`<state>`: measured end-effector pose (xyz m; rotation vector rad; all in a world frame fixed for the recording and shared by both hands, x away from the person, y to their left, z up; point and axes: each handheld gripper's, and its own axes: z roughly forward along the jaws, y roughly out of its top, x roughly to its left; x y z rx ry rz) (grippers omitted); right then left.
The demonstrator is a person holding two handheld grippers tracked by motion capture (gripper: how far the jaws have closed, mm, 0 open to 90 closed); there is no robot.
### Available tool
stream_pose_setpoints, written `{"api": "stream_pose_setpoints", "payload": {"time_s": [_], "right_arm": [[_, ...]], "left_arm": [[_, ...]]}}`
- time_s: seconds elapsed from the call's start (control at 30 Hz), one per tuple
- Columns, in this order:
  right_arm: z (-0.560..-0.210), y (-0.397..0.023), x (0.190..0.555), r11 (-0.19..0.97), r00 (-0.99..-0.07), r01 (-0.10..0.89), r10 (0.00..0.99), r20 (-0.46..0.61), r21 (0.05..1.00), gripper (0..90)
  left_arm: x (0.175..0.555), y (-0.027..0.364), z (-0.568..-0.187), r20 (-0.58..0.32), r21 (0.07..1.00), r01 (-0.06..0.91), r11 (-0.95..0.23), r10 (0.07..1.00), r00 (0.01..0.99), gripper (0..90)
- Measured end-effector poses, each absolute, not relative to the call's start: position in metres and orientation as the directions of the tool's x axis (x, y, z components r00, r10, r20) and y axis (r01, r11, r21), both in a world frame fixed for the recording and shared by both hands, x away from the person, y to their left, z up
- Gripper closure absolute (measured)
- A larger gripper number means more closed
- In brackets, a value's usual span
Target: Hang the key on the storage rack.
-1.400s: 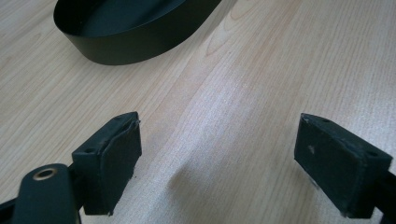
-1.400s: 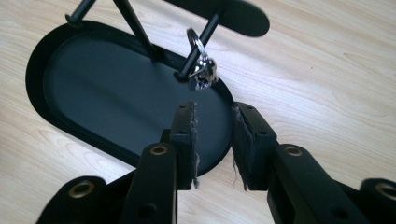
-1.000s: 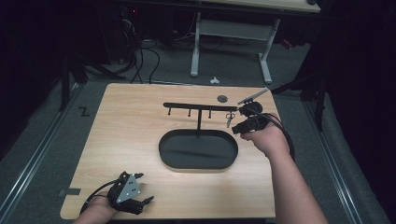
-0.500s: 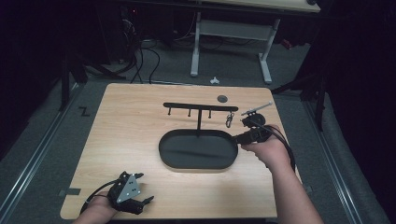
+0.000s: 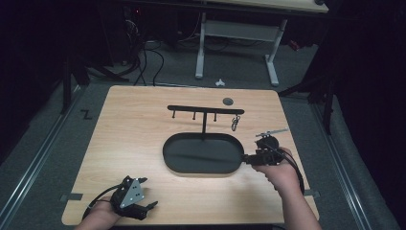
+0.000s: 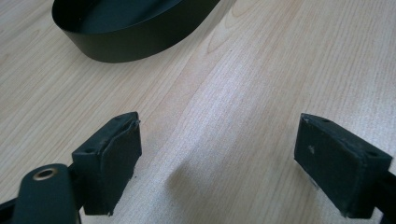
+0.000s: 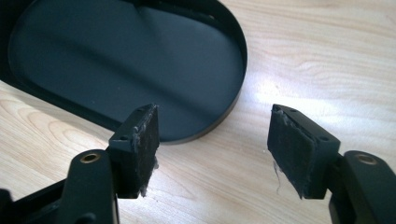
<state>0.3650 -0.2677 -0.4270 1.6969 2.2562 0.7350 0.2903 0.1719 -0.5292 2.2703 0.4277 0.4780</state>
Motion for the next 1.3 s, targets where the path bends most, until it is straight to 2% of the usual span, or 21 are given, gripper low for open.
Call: {"api": "stream_pose_setpoints", "payload": {"time_s": [0.6, 0.73, 0.8, 0.87, 0.93, 1.03, 1.3], "right_arm": [[-0.489, -0.277, 0.314, 0.154, -0.282, 0.731, 0.955, 0.088, 0.665, 28.2], [-0.504, -0.277, 0.297, 0.143, -0.308, 0.684, 0.945, 0.106, 0.715, 33.0], [-0.518, -0.277, 0.278, 0.081, -0.273, 0.612, 0.955, 0.114, 0.787, 31.9], [-0.520, -0.273, 0.272, 0.105, -0.283, 0.626, 0.954, 0.099, 0.773, 29.5], [-0.520, -0.271, 0.264, 0.134, -0.294, 0.588, 0.954, 0.056, 0.798, 29.5], [-0.521, -0.269, 0.265, 0.115, -0.295, 0.608, 0.951, 0.089, 0.785, 27.4], [-0.523, -0.267, 0.268, 0.134, -0.283, 0.601, 0.958, 0.052, 0.788, 26.7]], "left_arm": [[0.291, 0.172, -0.529, 0.202, 0.739, 0.164, -0.653, 0.448, 0.871, 15.4], [0.292, 0.172, -0.529, 0.202, 0.737, 0.168, -0.655, 0.451, 0.869, 15.3], [0.292, 0.171, -0.529, 0.204, 0.736, 0.167, -0.656, 0.451, 0.869, 15.4], [0.291, 0.171, -0.530, 0.208, 0.732, 0.164, -0.661, 0.446, 0.870, 15.3], [0.291, 0.170, -0.530, 0.211, 0.731, 0.158, -0.663, 0.441, 0.872, 15.3], [0.291, 0.170, -0.530, 0.210, 0.729, 0.163, -0.665, 0.443, 0.872, 15.4], [0.291, 0.170, -0.530, 0.208, 0.731, 0.159, -0.663, 0.440, 0.874, 15.4]]}}
